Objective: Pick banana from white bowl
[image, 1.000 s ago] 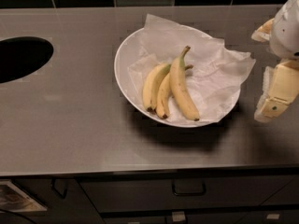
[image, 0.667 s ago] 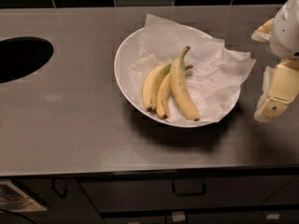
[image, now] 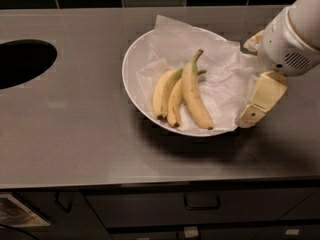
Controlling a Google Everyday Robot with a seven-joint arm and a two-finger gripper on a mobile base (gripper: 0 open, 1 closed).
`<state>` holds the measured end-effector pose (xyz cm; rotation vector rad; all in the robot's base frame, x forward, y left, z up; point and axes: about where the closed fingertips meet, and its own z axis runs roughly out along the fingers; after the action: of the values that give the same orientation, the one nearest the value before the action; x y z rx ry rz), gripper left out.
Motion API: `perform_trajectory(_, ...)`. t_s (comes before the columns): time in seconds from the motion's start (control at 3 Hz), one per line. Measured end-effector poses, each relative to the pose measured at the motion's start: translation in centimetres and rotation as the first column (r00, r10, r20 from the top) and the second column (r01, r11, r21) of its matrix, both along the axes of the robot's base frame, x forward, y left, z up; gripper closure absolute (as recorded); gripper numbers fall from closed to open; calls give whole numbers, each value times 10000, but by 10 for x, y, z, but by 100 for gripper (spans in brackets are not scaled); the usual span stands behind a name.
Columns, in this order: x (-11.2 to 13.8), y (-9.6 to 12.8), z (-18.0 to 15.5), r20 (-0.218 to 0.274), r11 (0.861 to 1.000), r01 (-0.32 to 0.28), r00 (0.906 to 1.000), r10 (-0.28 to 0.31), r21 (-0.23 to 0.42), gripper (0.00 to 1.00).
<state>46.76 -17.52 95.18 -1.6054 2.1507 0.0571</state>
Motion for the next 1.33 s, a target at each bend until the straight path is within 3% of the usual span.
perform_trajectory(0.33, 0, 1, 0, 13, 10000, -10, 10000, 10, 29, 0)
perform_trajectory(0.67, 3, 11, 3, -248, 9970, 624, 9978, -613, 451, 0)
perform_trajectory(1.0, 10, 26, -1, -805, 9795, 1857, 9805, -1795, 775, 0)
perform_trajectory(1.33, 10, 27, 0, -1109, 9603, 2607, 9619, -2497, 989, 0)
